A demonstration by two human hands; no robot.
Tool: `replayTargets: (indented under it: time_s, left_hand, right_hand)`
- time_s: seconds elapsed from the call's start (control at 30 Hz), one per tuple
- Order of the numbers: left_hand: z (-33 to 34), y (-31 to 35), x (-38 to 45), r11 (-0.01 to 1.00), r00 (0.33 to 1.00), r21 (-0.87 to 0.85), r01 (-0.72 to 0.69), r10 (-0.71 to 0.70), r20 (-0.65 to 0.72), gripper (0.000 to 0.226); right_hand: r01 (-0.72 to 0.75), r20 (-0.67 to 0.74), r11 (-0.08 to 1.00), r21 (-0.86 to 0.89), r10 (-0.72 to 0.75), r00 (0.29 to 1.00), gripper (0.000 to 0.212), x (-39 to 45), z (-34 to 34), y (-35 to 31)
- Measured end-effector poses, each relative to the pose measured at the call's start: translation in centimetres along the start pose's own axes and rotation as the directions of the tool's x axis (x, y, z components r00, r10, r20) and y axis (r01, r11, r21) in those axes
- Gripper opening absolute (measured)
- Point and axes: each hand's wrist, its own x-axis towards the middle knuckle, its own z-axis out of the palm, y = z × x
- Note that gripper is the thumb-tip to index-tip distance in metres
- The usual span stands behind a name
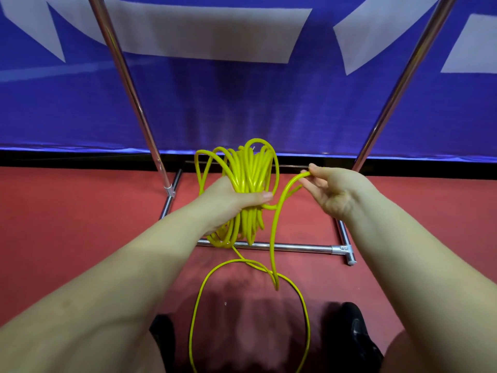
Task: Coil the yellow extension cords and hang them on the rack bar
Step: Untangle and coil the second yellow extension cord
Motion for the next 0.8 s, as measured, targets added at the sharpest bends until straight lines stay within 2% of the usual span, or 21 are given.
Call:
replayTargets:
  time_s: [0.17,0.23,0.33,0.4,0.47,0.5,0.53,0.6,0.67,0.7,0.73,0.8]
  left_hand:
    - [0.6,-0.3,-0.5,0.984,0.993,0.179,-0.01,-0.011,0.114,0.022]
    - [1.1,-0.4,-0.7,0.991,0.992,0.134,-0.008,-0.009,0.127,0.025]
    - [1.7,-0.3,-1.0,0.999,0.994,-0.028,0.039,-0.036,0.103,0.018]
    - [1.7,-0.2,-1.0,0.992,0.996,-0.111,0.066,-0.059,0.07,0.02]
    - [1.3,-0.1,-0.8,0.98,0.996,-0.176,0.088,-0.085,0.026,0.019]
    - [1.0,0.1,-0.7,0.974,0.995,-0.205,0.096,-0.097,0.002,0.016]
    - [0.6,0.1,-0.5,0.967,0.994,-0.232,0.1,-0.108,-0.024,0.014]
    - [-0.1,0.1,0.0,0.956,0.986,-0.277,0.1,-0.132,-0.1,0.011]
    - [-0.8,0.1,0.4,0.941,0.971,-0.326,0.093,-0.158,-0.18,0.01]
    - [-1.1,0.2,0.6,0.932,0.963,-0.351,0.091,-0.173,-0.209,0.009]
    - [-1.5,0.3,0.7,0.922,0.955,-0.378,0.087,-0.186,-0.232,0.007]
    - [-2.4,0.4,0.9,0.896,0.934,-0.435,0.085,-0.224,-0.278,0.007]
  right_hand:
    - [-0.045,-0.018,0.983,0.178,0.049,0.999,0.017,-0.1,0.4,0.0]
    - [-0.05,-0.014,0.978,0.2,0.054,0.998,0.02,-0.1,0.7,0.4]
    - [-0.062,-0.001,0.972,0.227,0.064,0.998,0.019,-0.3,0.9,0.7]
    - [-0.066,0.032,0.985,0.161,0.061,0.998,0.017,-0.4,1.0,0.7]
    - [-0.006,0.102,0.994,-0.107,0.017,0.995,0.015,-0.6,1.0,0.8]
    - [0.07,0.139,0.947,-0.314,-0.027,0.99,0.016,-0.8,1.0,1.0]
    - [0.159,0.178,0.836,-0.525,-0.075,0.981,0.019,-1.1,0.9,1.3]
    - [0.303,0.288,0.475,-0.826,-0.106,0.952,0.033,-1.9,0.7,2.2]
    - [0.399,0.405,0.111,-0.91,0.028,0.914,0.045,-2.3,0.4,3.7]
    - [0.45,0.447,0.01,-0.893,0.124,0.886,0.041,-2.4,0.2,4.5]
    - [0.49,0.477,-0.016,-0.872,0.206,0.854,0.033,-2.4,0.0,5.3]
    - [0.507,0.483,0.005,-0.862,0.31,0.819,0.019,-2.0,-0.5,6.3]
